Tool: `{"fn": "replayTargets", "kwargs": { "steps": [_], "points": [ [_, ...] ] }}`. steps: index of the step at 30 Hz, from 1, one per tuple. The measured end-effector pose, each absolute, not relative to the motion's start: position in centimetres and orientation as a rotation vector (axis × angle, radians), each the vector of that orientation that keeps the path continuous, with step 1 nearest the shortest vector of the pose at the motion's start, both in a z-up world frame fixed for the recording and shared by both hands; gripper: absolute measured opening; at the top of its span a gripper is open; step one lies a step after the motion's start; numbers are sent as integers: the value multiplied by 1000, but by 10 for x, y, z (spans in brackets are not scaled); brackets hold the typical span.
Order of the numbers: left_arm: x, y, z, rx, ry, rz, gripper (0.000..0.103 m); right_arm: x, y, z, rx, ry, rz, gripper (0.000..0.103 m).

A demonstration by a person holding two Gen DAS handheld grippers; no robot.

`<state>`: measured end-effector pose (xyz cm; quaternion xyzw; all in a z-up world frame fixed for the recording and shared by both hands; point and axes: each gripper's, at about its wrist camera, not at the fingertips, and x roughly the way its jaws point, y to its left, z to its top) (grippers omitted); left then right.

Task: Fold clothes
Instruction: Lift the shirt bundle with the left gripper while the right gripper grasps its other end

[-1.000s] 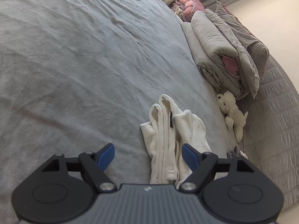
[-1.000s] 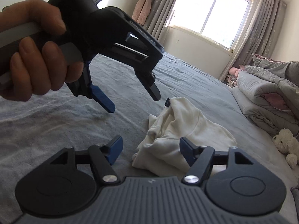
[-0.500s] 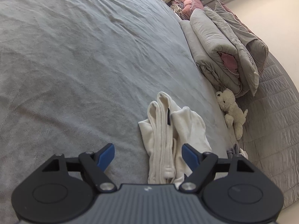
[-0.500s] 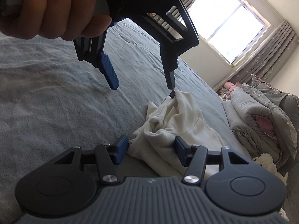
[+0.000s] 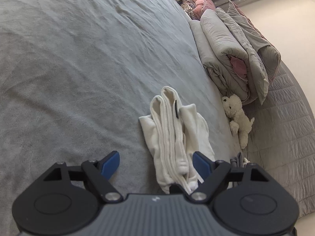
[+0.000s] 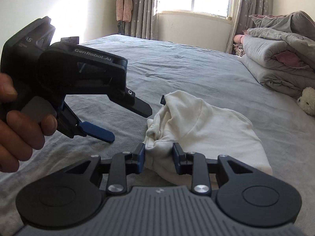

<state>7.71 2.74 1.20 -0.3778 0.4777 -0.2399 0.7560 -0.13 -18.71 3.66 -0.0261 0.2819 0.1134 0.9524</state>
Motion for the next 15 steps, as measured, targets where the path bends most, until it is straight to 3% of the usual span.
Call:
{"fn": "replayTargets", "kwargs": {
  "steps": [8,15],
  "points": [
    [64,23,8,-998,960,-563,85,-7,-196,45,124,591,264,28],
    [58,5,-1,-1046,954,-571,89,-11,-194,45,115,595,272,28]
  ]
}}
